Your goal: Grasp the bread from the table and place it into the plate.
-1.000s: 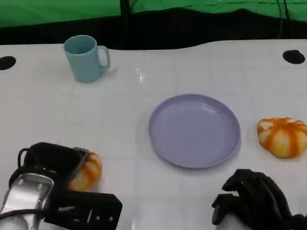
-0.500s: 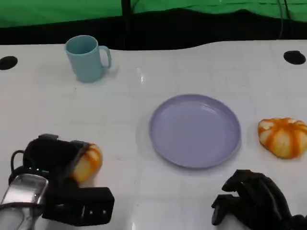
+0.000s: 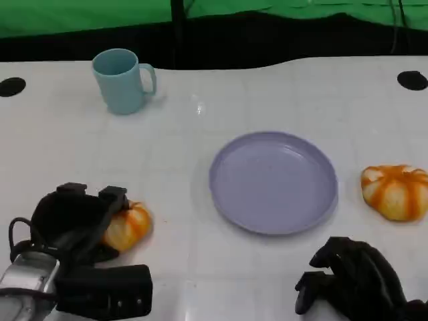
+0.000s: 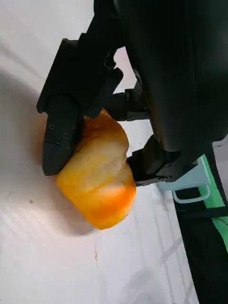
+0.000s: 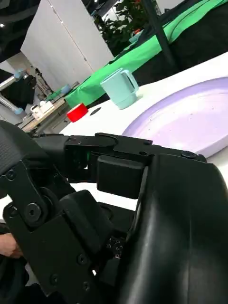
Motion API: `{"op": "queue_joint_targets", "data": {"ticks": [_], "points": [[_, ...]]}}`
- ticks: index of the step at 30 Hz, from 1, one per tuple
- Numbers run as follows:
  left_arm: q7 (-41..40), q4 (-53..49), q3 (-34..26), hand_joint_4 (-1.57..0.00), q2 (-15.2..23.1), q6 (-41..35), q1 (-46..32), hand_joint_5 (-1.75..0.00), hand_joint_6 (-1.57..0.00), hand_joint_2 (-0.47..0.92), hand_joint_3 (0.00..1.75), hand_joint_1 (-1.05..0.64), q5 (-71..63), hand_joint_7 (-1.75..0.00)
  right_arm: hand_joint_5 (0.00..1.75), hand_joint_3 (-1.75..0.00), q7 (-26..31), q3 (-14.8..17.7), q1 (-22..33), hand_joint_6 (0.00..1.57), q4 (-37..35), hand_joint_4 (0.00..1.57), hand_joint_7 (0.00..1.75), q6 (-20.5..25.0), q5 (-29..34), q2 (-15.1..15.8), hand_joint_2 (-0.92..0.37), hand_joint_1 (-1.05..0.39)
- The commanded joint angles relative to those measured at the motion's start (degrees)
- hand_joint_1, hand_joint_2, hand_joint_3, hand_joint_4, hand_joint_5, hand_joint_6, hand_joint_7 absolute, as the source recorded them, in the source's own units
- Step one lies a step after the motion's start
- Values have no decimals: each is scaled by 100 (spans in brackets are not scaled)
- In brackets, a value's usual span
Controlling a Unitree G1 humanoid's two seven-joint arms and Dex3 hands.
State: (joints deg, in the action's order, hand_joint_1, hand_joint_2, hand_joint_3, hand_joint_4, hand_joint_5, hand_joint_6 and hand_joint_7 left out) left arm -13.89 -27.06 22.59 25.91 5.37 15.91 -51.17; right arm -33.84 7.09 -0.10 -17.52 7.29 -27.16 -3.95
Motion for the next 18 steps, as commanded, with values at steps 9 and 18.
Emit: {"op": "queue_joint_targets", "data": {"ticks": [9,18], "points": [[-260,693,-326,-73,94,467,-50,-175,-56,77,67,-33,497,-154,76,-1,16,64,-145,157,-174,157,39,-45,-14,50,-73,-105],[-175,1075,-517,-75,-220,635,186,-175,-56,78,52,-33,849,-163,76,-1,-54,68,-160,157,-239,157,38,-78,-28,60,-73,-105]]}}
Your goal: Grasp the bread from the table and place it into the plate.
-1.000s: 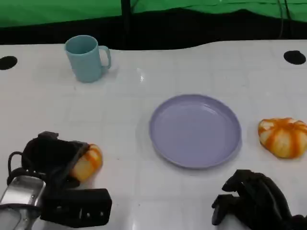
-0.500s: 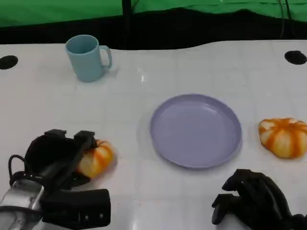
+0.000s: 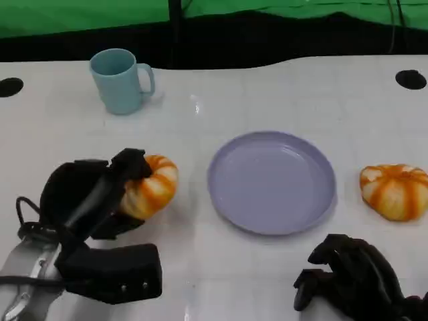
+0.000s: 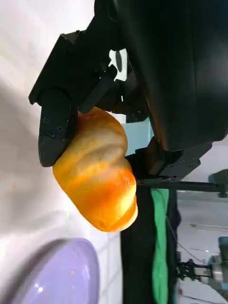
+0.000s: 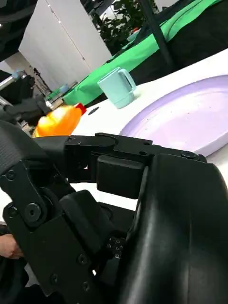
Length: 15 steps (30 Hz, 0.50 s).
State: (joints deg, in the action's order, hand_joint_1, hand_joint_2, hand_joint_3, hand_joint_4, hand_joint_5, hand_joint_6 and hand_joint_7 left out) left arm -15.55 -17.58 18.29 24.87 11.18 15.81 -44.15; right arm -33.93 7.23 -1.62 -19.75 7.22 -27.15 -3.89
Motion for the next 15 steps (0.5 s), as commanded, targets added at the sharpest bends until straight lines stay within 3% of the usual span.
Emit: {"op": "queue_joint_targets", "data": {"ticks": [1,3,8,10,11,13,15], "points": [[-35,113,-85,-77,-153,82,250,-175,-60,79,49,-33,149,-156,76,-1,-45,56,-10,157,-25,157,38,-82,-26,53,-73,-105],[-131,20,-52,-79,-222,160,399,-175,-72,81,45,-34,106,-130,75,-1,-27,51,-1,157,-10,157,38,-75,-18,52,-74,-105],[-194,-241,21,-80,-340,319,706,-175,-77,83,39,-33,55,-126,76,-1,-33,48,-11,157,-23,157,38,-62,-20,60,-74,-105],[-241,-524,146,-81,-454,437,1037,-175,-98,88,31,-34,-15,-52,76,0,-68,60,-34,157,-69,157,38,-47,-46,65,-73,-105],[-369,-730,223,-82,-542,547,1218,-175,-104,88,28,-34,-71,-35,75,0,-78,67,-37,157,-79,157,38,-30,-67,60,-73,-104],[-503,-1015,328,-83,-653,674,1448,-175,-87,86,33,-35,-125,-107,75,0,-84,70,-34,157,-78,157,38,-12,-83,53,-72,-104],[-516,-1257,448,-83,-783,695,1689,-175,-77,84,36,-36,-178,-142,75,0,-121,60,-44,157,-115,157,38,-66,-59,56,-72,-104]]}}
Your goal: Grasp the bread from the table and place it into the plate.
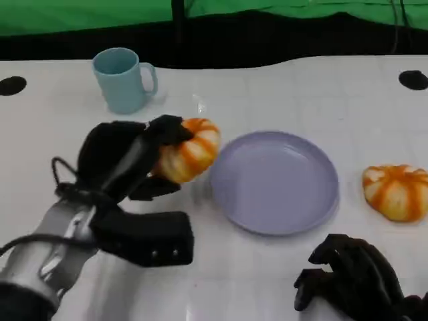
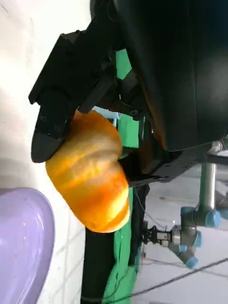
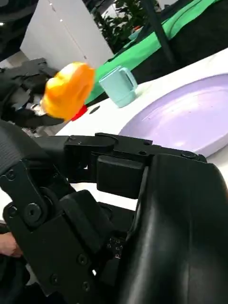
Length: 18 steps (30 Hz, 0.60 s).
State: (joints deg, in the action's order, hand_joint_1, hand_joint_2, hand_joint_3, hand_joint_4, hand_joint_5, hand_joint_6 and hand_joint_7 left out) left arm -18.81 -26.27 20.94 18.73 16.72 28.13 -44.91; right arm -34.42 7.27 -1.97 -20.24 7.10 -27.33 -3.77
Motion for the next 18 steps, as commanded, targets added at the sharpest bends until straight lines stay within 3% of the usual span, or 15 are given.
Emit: {"op": "queue_joint_targets", "data": {"ticks": [1,2,4,5,13,17,18], "points": [[-208,-467,218,-83,-201,153,525,-175,-71,83,38,-37,-114,-157,75,0,-85,55,-12,157,-78,157,38,-71,-34,44,-72,-104],[-141,-594,306,-83,-307,122,686,-175,-69,83,39,-37,-143,-163,75,0,-76,54,-8,157,-74,157,38,-63,-33,36,-72,-105],[-79,-759,412,-84,-420,96,874,-175,-80,81,43,-37,-168,-135,74,0,-59,56,-1,157,-65,157,38,-45,-35,24,-72,-105],[-44,-916,495,-85,-529,82,1016,-175,-82,80,45,-37,-194,-133,74,0,-52,42,23,157,-43,157,38,-63,-17,19,-72,-105],[-105,-1853,871,-91,-1067,99,1670,-175,-71,78,51,-38,-208,-166,75,-1,-41,-14,84,157,42,157,39,-114,54,14,-74,-105],[-194,-2298,980,-91,-1250,201,1903,-175,-74,78,56,-39,-211,-151,74,-1,-62,-20,107,157,56,157,38,-121,50,11,-73,-105],[-217,-2419,1012,-90,-1292,237,1966,-175,-75,79,56,-38,-219,-139,74,0,-54,-20,114,157,60,157,38,-124,50,5,-73,-105]]}}
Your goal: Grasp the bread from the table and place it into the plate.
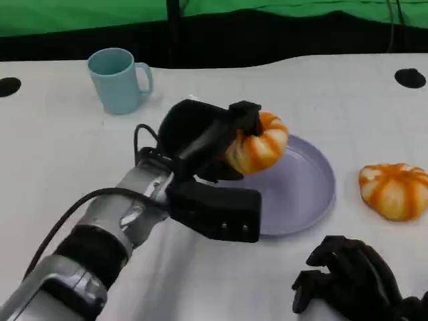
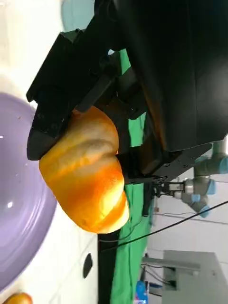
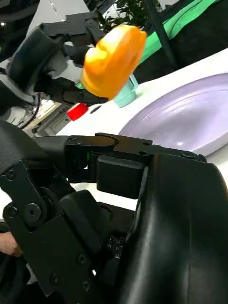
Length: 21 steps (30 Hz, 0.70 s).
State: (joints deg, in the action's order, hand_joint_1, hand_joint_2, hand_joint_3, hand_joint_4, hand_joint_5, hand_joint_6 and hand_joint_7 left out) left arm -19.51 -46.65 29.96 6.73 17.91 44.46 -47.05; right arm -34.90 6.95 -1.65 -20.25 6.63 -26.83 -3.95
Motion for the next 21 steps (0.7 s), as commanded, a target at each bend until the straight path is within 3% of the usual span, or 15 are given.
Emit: {"op": "queue_joint_targets", "data": {"ticks": [1,3,5,7,9,12,15,16,18,21], "points": [[-195,-533,136,-89,-146,161,397,-175,-76,79,57,-38,-1,-133,74,0,-3,9,94,157,65,157,38,-77,0,16,-73,-105],[-280,-728,171,-86,-200,223,477,-175,-68,80,55,-39,19,-153,74,0,-2,3,107,157,69,157,38,-77,-1,12,-73,-105],[-270,-899,193,-83,-245,262,556,-175,-65,82,53,-39,49,-150,74,0,12,-6,133,157,108,157,38,-45,-16,-3,-73,-105],[-228,-1056,213,-72,-287,290,632,-175,-70,89,44,-37,81,-114,74,0,30,-16,165,157,160,157,38,-2,-33,-20,-73,-104],[85,-1142,220,-67,-295,252,711,-157,-69,91,41,-36,154,-92,73,0,-17,-27,182,157,162,157,38,-58,-28,-27,-73,-104],[286,-1204,238,-63,-296,230,774,-142,-66,92,41,-38,167,-74,72,0,12,-36,203,157,197,157,37,-44,-20,-36,-73,-104],[451,-1264,290,-61,-289,166,852,-139,-66,92,41,-39,117,-66,72,0,76,-41,223,157,249,157,37,15,-20,-57,-73,-104],[635,-1328,334,-51,-280,117,940,-132,-58,92,38,-40,88,-49,73,0,113,-54,237,157,281,157,38,23,-3,-71,-72,-105],[995,-1422,426,-41,-255,50,1100,-92,-49,92,33,-43,47,-15,74,-1,123,-72,248,157,306,157,38,-8,14,-90,-72,-105],[1311,-1426,485,-35,-230,19,1204,-69,-44,92,33,-48,70,-3,74,-1,123,-81,260,157,318,157,37,-36,3,-101,-72,-105]]}}
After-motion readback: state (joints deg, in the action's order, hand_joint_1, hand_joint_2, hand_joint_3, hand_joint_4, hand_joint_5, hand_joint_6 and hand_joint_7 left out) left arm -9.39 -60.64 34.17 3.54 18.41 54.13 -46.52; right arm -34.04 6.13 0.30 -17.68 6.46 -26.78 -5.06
